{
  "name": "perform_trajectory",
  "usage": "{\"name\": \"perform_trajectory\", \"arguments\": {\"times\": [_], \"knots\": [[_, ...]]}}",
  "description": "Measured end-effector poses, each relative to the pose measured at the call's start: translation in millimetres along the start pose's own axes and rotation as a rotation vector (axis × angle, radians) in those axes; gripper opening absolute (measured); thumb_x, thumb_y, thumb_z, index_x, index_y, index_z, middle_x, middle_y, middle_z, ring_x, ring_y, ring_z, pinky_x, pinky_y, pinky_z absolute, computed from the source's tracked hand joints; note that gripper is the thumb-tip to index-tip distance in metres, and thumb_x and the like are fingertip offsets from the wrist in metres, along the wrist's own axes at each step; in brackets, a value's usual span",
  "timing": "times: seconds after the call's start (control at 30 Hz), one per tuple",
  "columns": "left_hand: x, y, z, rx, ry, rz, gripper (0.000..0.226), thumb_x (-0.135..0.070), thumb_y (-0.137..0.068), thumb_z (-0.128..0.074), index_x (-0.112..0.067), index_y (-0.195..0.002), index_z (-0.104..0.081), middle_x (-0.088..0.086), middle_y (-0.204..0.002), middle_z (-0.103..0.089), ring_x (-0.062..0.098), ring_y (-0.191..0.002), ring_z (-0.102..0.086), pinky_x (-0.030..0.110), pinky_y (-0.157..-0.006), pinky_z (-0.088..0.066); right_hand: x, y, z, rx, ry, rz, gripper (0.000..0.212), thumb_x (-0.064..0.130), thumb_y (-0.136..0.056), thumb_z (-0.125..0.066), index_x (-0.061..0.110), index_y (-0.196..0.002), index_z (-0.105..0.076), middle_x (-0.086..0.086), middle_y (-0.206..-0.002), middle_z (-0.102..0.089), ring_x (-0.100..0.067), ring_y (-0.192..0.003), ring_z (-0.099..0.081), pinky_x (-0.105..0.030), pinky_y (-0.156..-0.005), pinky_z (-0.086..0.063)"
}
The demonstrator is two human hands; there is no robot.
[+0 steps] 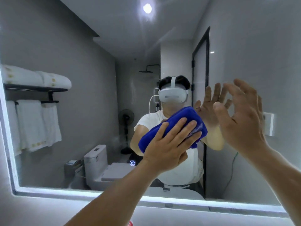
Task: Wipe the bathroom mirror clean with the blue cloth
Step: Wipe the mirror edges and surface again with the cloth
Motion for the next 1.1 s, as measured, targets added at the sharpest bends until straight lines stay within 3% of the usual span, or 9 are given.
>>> {"name": "perform_trajectory", "arguments": {"times": [0.27, 0.57, 0.77, 1.0, 1.1], "knots": [[57.1, 41.3, 9.9, -0.021, -0.089, -0.045, 0.067, -0.039, -0.094, -0.05, -0.028, -0.155, -0.023, 0.0, -0.164, -0.014, 0.025, -0.15, -0.015, 0.049, -0.119, -0.015, 9.0, 5.4, -19.6, 0.01, -0.033, -0.01, 0.056, 0.044, -0.088, -0.041, 0.02, -0.137, -0.047, -0.001, -0.147, -0.034, -0.015, -0.128, -0.03, -0.031, -0.097, -0.024], [81.9, 52.3, 21.1, -0.08, -0.111, -0.05, 0.065, -0.041, -0.091, -0.059, -0.028, -0.15, -0.037, 0.001, -0.161, -0.024, 0.026, -0.148, -0.024, 0.048, -0.115, -0.026, 29.0, 16.8, -43.4, 0.039, -0.014, 0.038, 0.052, 0.038, -0.09, -0.042, 0.019, -0.138, -0.045, -0.004, -0.147, -0.035, -0.018, -0.131, -0.03, -0.032, -0.103, -0.023], [110.1, 66.8, 25.4, -0.072, -0.124, -0.022, 0.068, -0.042, -0.091, -0.059, -0.028, -0.152, -0.033, 0.001, -0.161, -0.025, 0.026, -0.148, -0.024, 0.049, -0.113, -0.03, 53.7, 31.9, -63.5, 0.085, -0.028, 0.066, 0.048, 0.032, -0.091, -0.047, 0.015, -0.136, -0.047, -0.003, -0.145, -0.036, -0.02, -0.134, -0.031, -0.042, -0.108, -0.031], [161.2, 101.3, 36.2, -0.135, -0.168, 0.064, 0.067, -0.047, -0.09, -0.062, -0.026, -0.149, -0.039, 0.004, -0.158, -0.032, 0.028, -0.145, -0.032, 0.05, -0.11, -0.034, 86.2, 39.1, -89.0, 0.127, -0.067, 0.053, 0.054, 0.038, -0.091, -0.042, 0.016, -0.14, -0.046, -0.002, -0.149, -0.033, -0.021, -0.137, -0.03, -0.04, -0.113, -0.023], [190.1, 124.1, 43.4, -0.122, -0.191, 0.158, 0.063, -0.05, -0.097, -0.048, -0.025, -0.152, -0.031, 0.008, -0.157, -0.033, 0.03, -0.145, -0.03, 0.049, -0.111, -0.031, 101.1, 44.4, -98.3, 0.138, -0.089, 0.069, 0.051, 0.032, -0.091, -0.047, 0.015, -0.14, -0.047, -0.003, -0.15, -0.034, -0.022, -0.139, -0.03, -0.046, -0.113, -0.027]]}}
Point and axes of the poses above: each hand's wrist, its own y-axis away from the middle knuckle, its own z-axis out of the back of the hand, x = y × z, the point moved 3 cm from there along -y, towards the middle knuckle
